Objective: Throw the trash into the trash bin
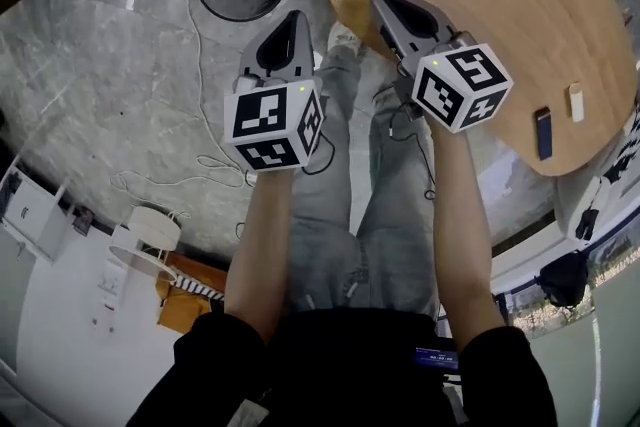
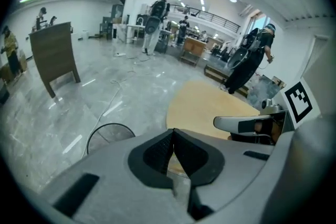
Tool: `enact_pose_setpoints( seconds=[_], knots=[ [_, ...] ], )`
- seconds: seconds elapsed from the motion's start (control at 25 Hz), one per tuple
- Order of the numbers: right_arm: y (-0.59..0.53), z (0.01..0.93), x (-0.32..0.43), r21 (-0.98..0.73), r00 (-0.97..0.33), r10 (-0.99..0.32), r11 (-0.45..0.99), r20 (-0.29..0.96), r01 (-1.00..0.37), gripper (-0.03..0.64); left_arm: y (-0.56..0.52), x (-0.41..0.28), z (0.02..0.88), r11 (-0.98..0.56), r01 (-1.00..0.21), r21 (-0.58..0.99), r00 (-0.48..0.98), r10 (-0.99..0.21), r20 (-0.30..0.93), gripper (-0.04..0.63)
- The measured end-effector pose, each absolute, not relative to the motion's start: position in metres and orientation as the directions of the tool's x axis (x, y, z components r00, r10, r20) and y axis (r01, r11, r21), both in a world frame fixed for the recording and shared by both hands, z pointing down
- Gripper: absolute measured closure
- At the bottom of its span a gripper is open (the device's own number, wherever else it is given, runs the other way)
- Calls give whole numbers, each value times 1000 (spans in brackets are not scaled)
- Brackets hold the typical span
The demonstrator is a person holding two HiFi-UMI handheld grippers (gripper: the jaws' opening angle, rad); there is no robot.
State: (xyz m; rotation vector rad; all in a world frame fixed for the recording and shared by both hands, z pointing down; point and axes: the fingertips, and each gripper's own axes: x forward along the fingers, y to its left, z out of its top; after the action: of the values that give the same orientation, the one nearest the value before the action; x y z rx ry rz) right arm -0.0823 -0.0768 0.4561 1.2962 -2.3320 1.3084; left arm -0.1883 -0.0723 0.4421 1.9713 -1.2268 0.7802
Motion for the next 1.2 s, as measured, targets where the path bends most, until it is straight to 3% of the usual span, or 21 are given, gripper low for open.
enact_pose_setpoints(
  seconds=[0.56,1.2],
  knots=[
    [29,434,82,-601,-246,-813,-154,528,-784,600,-10,-16,418,-651,-716,250,572,-342,746,589],
    [211,457,240,-566,68,-803,-475,593,-674,600,123,143,432,-834,-486,262,638,-134,758,589]
  ],
)
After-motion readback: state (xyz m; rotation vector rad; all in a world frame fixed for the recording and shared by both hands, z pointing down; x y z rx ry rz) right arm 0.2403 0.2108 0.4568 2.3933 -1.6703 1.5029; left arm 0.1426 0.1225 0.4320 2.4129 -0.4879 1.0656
